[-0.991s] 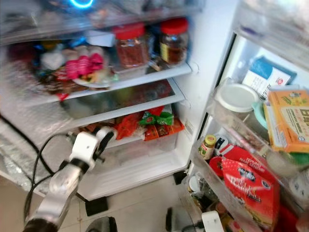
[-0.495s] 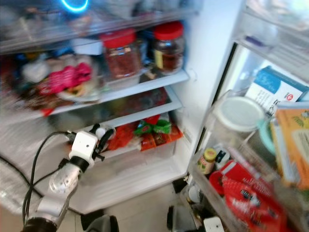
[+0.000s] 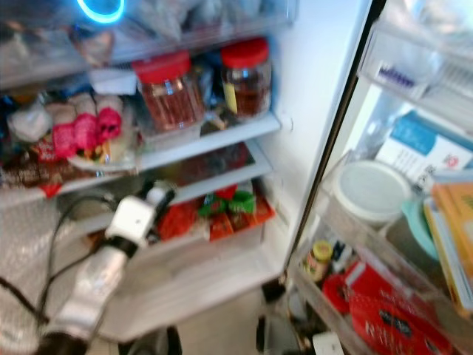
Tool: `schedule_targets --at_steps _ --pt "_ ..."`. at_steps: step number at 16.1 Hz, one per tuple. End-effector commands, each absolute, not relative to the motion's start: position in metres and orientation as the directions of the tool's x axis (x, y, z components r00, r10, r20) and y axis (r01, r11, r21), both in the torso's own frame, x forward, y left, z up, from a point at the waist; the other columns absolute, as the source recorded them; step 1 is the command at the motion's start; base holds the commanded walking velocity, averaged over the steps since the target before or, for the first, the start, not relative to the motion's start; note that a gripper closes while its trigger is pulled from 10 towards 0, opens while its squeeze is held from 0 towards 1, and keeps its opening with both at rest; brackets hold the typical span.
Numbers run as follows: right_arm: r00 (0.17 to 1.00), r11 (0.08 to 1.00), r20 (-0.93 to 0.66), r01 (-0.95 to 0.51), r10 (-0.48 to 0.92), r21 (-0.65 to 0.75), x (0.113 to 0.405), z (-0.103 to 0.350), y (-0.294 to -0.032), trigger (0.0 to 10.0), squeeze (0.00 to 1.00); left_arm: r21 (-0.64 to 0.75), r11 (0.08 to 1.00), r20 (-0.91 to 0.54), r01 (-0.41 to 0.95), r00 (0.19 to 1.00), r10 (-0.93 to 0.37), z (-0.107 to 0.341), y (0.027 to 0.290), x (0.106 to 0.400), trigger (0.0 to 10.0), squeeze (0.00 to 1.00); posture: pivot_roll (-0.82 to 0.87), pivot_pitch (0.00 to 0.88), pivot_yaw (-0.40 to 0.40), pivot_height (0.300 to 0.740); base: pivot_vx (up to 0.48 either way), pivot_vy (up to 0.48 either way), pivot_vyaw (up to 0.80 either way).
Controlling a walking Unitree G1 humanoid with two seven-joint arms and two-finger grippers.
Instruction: Restocking fridge
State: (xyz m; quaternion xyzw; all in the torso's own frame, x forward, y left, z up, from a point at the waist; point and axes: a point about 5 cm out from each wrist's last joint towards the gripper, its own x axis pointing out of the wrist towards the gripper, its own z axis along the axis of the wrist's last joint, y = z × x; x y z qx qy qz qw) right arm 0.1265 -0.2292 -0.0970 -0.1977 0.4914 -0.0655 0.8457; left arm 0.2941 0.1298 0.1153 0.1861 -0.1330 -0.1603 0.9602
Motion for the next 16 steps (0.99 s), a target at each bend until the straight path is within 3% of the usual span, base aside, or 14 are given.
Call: schedule_targets --at_steps 1,7,11,16 --pt "0.496 0.914 -0.813 -0.088 -0.306 -0.397 0.121 -0.099 -0.229 10.0 0.0 0.427 0.868 0.19 0.254 0.913 -0.361 0.113 0.136 0.292 10.0 0.0 -0.12 0.096 0.04 0.632 0.0 0.0 0.0" --pt "0.498 0.914 -0.813 -0.09 -0.302 -0.395 0.121 -0.099 -0.228 10.0 0.0 0.533 0.807 0.159 0.256 0.906 -0.393 0.103 0.145 0.287 10.0 0.0 -0.12 0.099 0.037 0.632 0.0 0.0 0.0" --pt "0.501 0.914 -0.811 -0.091 -0.302 -0.396 0.121 -0.099 -0.228 10.0 0.0 0.566 0.805 0.251 0.177 0.893 -0.373 0.116 0.146 0.293 10.0 0.0 -0.12 0.101 0.033 0.632 0.0 0.0 0.0" --pt "0.502 0.914 -0.81 -0.089 -0.303 -0.396 0.121 -0.098 -0.229 10.0 0.0 0.59 0.79 0.26 0.163 0.889 -0.378 0.113 0.147 0.295 10.0 0.0 -0.13 0.104 0.029 0.632 0.0 0.0 0.0"
